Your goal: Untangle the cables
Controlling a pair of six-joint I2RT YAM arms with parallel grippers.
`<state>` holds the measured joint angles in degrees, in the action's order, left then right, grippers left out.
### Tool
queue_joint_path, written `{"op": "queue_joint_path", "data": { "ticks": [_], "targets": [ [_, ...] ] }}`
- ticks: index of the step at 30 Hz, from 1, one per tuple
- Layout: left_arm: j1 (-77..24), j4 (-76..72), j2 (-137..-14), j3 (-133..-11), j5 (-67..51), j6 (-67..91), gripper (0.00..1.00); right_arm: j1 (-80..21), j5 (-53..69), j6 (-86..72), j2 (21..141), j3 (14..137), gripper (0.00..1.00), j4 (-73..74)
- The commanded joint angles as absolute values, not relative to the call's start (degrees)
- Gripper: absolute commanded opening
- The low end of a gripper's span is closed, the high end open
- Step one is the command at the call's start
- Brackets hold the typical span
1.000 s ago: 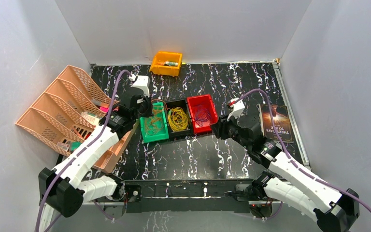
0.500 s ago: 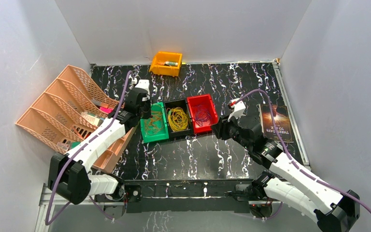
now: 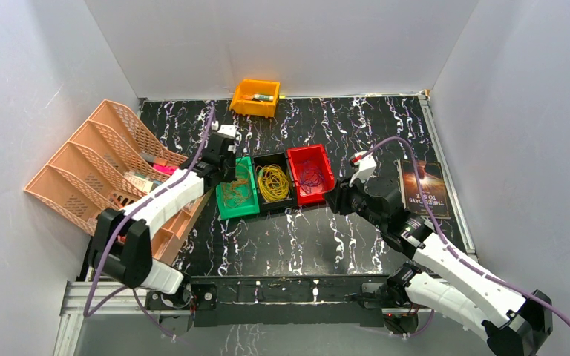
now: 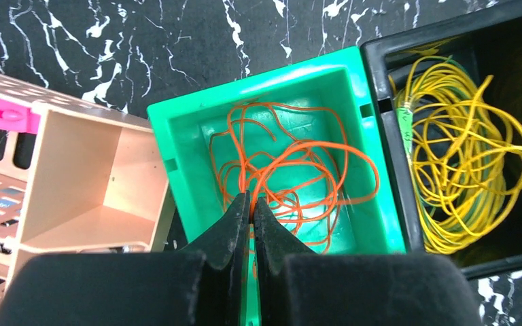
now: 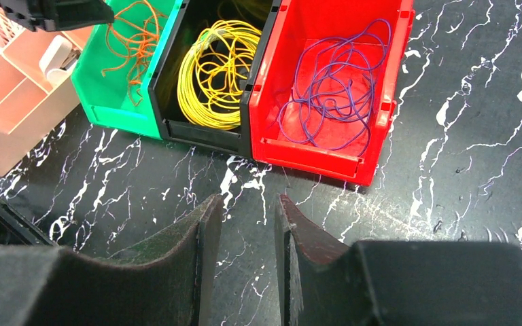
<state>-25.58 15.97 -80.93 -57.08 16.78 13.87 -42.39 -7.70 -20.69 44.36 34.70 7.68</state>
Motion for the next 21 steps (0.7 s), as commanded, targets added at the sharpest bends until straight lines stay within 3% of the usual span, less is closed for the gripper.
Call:
{"op": "queue_joint_path", "data": {
  "ticks": [1, 21],
  "targets": [
    [-25.14, 16.95, -84.43, -60.80, 18.12, 11.98, 0.00, -42.26, -7.60, -20.85, 43.86, 34.91, 0.43, 7.02],
    [-25.00, 23.28, -96.31, -67.86, 27.18, 14.07, 0.00, -42.27, -6.83, -21.17, 44.57, 34.76, 0.43, 7.33]
  ]
}}
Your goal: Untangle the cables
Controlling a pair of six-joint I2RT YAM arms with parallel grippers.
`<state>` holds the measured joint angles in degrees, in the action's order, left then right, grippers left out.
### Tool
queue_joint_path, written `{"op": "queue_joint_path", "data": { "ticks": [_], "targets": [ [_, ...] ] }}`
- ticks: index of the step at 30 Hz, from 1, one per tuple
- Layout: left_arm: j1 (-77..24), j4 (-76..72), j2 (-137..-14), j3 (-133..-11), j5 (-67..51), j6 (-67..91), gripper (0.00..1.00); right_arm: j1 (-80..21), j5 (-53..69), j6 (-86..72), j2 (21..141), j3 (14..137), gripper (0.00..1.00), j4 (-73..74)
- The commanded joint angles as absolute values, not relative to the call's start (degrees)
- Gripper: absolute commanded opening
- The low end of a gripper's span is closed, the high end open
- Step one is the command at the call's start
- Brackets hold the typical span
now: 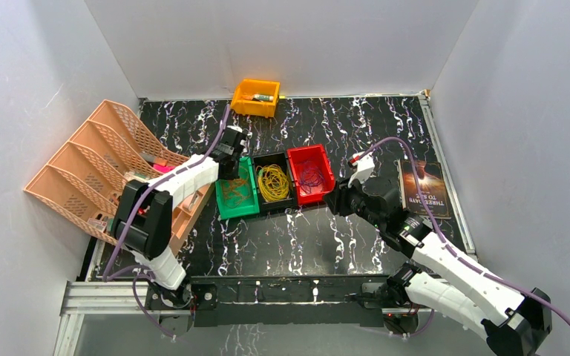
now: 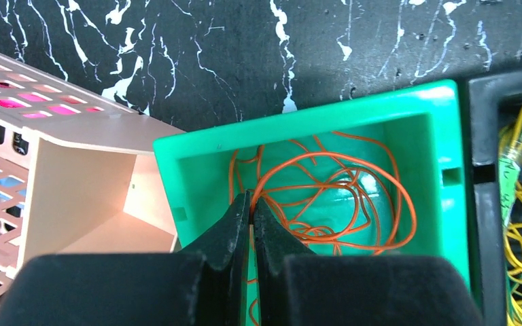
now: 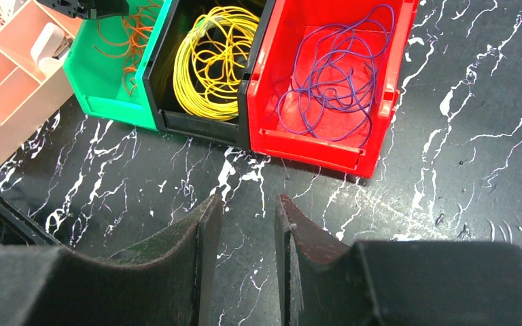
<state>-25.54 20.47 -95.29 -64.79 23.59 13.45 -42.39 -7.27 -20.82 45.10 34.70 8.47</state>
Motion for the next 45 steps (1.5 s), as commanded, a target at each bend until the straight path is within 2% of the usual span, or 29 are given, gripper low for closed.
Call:
{"op": "queue_joint_path", "data": {
  "ticks": [1, 6, 12, 18, 23, 29, 38, 45],
  "targets": [
    [-25.04, 23.59, -96.85, -68.30, 27.41, 14.23, 0.00, -42.23, -6.90, -21.13, 44.51, 34.67, 0.43, 7.44],
    [-25.08, 23.69, -98.42, -69.06, 26.29, 14.45, 0.00, -42.27, -6.99, -21.37, 44.03, 34.31, 0.43, 7.65],
    [-25.05, 20.58, -97.45, -67.42, 19.08, 13.54, 0.00, -42.25, -6.78, -21.40, 44.33, 34.41, 0.43, 7.56],
    [-25.05, 20.43, -96.65, -67.03, 19.01, 13.10, 0.00, -42.25, -6.55, -21.59, 44.47, 34.41, 0.43, 7.63],
    [-25.05, 21.17, -95.20, -67.37, 20.13, 13.01, 0.19, -42.27, -6.57, -21.65, 44.43, 34.47, 0.43, 7.71],
    [-25.05, 22.23, -91.98, -68.32, 21.31, 12.78, 0.20, -42.25, -6.78, -21.58, 44.56, 34.82, 0.43, 7.76],
    [-25.05, 22.01, -86.71, -68.33, 19.22, 13.00, 0.40, -42.27, -6.78, -21.59, 44.76, 35.06, 0.43, 7.69],
    [-25.05, 14.66, -75.72, -62.12, 9.19, 12.13, 0.48, -42.23, -9.59, -20.98, 42.67, 36.37, 0.43, 8.60]
  ]
}}
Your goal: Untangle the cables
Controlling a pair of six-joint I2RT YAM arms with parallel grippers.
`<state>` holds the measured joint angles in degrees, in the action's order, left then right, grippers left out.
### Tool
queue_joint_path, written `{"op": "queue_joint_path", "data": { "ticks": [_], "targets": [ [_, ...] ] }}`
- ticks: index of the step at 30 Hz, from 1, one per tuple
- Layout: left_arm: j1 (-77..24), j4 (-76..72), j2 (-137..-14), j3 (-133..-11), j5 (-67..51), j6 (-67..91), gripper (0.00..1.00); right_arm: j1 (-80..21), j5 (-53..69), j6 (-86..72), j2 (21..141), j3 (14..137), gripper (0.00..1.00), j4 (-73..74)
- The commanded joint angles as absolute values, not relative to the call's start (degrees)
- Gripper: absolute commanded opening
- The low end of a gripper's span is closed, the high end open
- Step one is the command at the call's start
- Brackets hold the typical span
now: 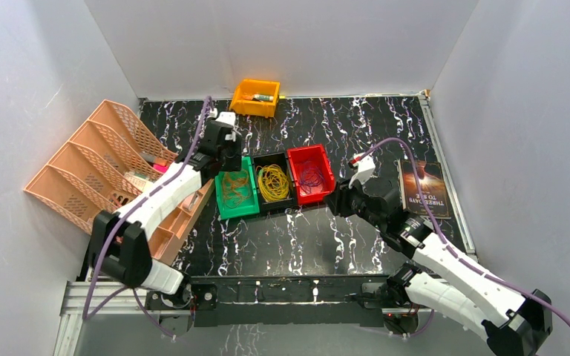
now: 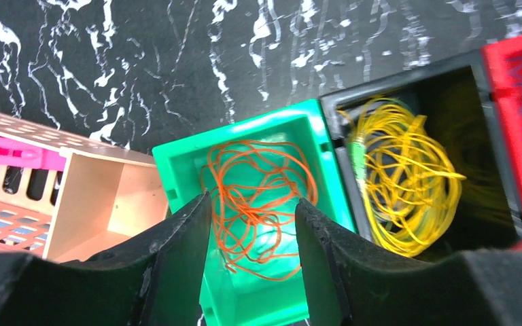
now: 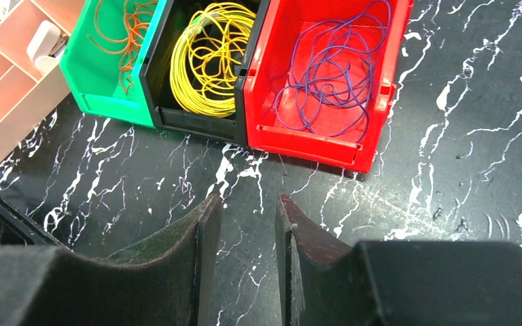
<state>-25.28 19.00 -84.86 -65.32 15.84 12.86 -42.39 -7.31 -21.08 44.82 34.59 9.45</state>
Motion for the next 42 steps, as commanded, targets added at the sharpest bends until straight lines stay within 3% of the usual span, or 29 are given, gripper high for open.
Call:
{"op": "queue_joint_path", "data": {
  "ticks": [1, 8, 16, 21, 23, 27, 31, 42],
  "targets": [
    [-25.05, 13.45, -73.58, -60.82, 8.19, 12.21, 0.49, -42.24, -10.71, -20.62, 42.11, 36.91, 0.44, 9.00],
    [-24.99, 5.70, -56.07, -48.49, 3.09, 16.60, 0.57, -42.24, -19.29, -19.06, 37.09, 40.48, 0.47, 11.75],
    [-24.96, 9.49, -39.38, -41.22, 6.74, 22.38, 0.71, -42.28, -28.26, -18.14, 31.36, 42.10, 0.62, 14.86],
    [-24.96, 11.16, -34.12, -38.57, 5.45, 24.99, 0.85, -42.21, -32.79, -18.82, 29.48, 41.95, 0.76, 17.71],
    [-25.00, 12.28, -33.04, -38.05, 5.25, 25.28, 0.97, -42.24, -34.40, -19.60, 28.24, 41.72, 0.77, 18.70],
    [-24.96, 14.93, -30.45, -36.76, 6.48, 25.96, 0.98, -42.26, -36.69, -20.41, 25.01, 40.12, 0.98, 19.50],
    [-24.96, 23.45, -30.35, -39.72, 14.59, 27.67, 0.98, -42.23, -42.10, -21.45, 19.81, 37.48, 0.98, 21.37],
    [-24.96, 22.57, -26.54, -38.74, 15.34, 25.76, 0.98, -42.26, -43.95, -22.96, 18.72, 33.83, 0.98, 16.99]
  ]
}}
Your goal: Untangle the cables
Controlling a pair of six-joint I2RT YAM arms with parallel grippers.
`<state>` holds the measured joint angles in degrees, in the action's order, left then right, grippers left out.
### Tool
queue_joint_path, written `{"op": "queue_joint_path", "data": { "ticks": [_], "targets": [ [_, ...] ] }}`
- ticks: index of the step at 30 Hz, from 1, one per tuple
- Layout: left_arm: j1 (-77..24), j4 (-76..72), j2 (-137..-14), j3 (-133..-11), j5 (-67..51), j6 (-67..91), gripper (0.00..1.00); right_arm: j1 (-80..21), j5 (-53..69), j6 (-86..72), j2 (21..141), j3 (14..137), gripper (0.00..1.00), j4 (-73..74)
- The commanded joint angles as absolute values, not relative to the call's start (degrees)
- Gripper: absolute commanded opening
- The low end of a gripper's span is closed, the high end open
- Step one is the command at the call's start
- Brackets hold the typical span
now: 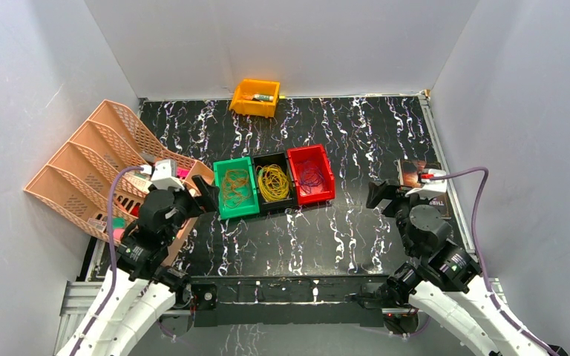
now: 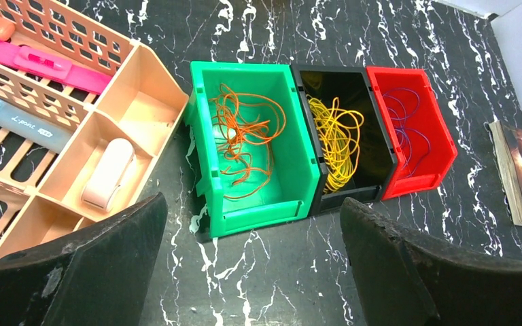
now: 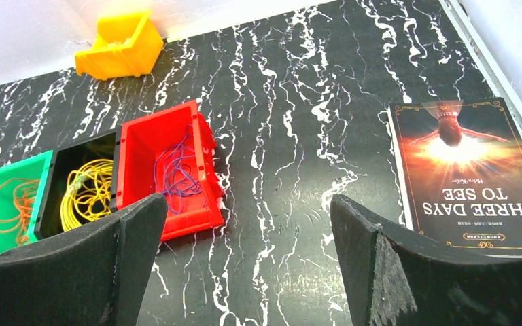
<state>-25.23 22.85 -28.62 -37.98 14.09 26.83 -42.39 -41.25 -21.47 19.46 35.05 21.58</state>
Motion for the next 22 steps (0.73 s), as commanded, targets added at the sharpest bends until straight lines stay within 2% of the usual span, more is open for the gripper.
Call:
{"op": "queue_joint_path", "data": {
  "ticks": [1, 13, 22],
  "targets": [
    [-24.96, 22.59, -25.95, -38.65, 15.72, 25.71, 0.98, -42.27, -44.33, -22.88, 18.71, 33.75, 0.98, 16.70],
    [-24.96, 25.84, -20.90, -40.19, 26.70, 24.08, 0.98, -42.25, -49.09, -19.60, 19.14, 35.22, 0.98, 16.20],
    [-24.96, 27.41, -21.70, -40.99, 29.36, 24.51, 0.98, -42.23, -49.74, -19.25, 19.17, 34.78, 0.98, 15.23]
  ]
}}
